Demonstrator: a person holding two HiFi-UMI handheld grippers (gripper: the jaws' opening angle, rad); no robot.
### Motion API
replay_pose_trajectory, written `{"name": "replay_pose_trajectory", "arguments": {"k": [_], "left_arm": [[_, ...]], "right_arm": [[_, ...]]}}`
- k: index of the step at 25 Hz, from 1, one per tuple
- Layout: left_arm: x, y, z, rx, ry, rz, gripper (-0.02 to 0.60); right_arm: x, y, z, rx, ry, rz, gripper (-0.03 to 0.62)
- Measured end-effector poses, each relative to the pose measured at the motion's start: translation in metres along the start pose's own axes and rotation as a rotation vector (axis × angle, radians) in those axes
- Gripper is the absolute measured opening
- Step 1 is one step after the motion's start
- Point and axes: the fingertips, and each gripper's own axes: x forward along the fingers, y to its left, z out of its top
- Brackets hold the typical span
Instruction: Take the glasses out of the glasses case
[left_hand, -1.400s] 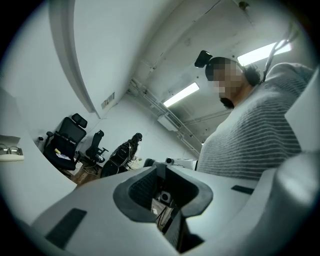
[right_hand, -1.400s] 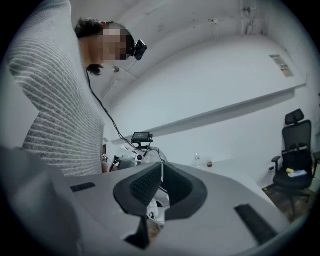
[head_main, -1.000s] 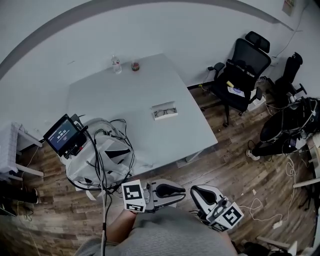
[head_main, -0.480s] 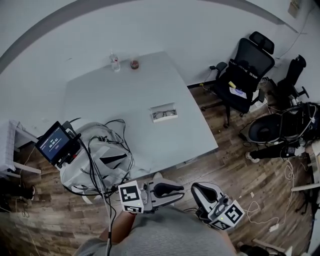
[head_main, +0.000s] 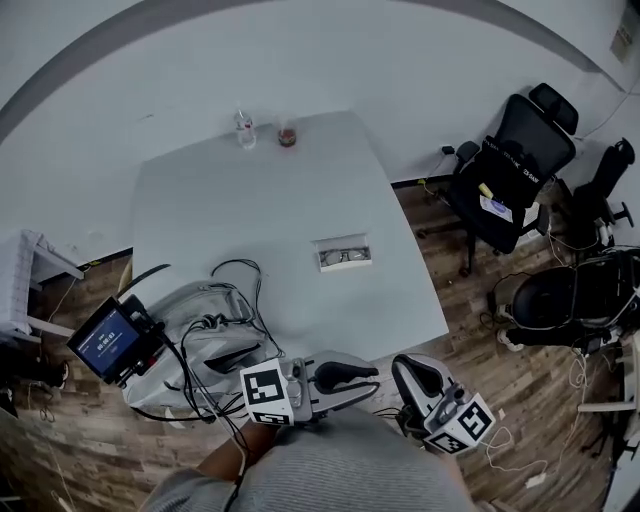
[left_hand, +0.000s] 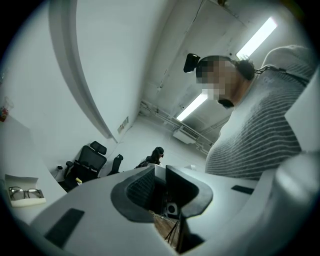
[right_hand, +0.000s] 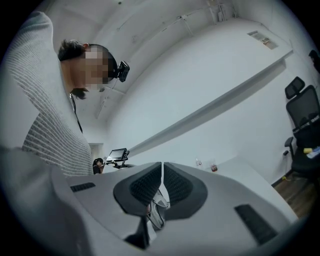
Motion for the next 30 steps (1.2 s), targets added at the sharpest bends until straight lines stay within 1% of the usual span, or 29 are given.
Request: {"name": "replay_pose_trajectory", "arguments": {"k": [3,8,12,15,19,23,26,30], "left_arm": [[-0.003,0.021,0.009,-0.011,-0.013,0.013,0.06],[-0.006,0.039,0.015,-0.025,-0.002,0.027,0.06],[-0.005,0.054,0.021,-0.006,-0.017,0.079,0.06],[-0.003,0.062,0.024,-0.005,-0.035,0.126,0.06],[0.001,0.071,0.022,0.009,-0.039,0.184,0.06],[0.005,0.076,0.023,0.019,-0.054,0.211,0.06],[0.006,0.082,0.025,0.017,-0.07,0.226,0.06],[0.005,0.091,0.025,0.031,-0.044,0.255,0.06]], "right_arm": [[0.02,-0.014,0.006,-0.004,-0.001,0.019,0.02],[0.036,-0.029,0.012,-0.032,0.005,0.03,0.02],[0.041,-0.04,0.012,-0.062,0.042,0.052,0.02],[0.043,-0.047,0.012,-0.063,0.074,0.097,0.02],[0.046,-0.053,0.014,-0.079,0.117,0.192,0.02],[0.053,-0.056,0.023,-0.124,0.092,0.276,0.02],[0.059,-0.06,0.022,-0.126,0.102,0.316,0.021],[0.063,-0.067,0.016,-0.126,0.147,0.333,0.026]]}}
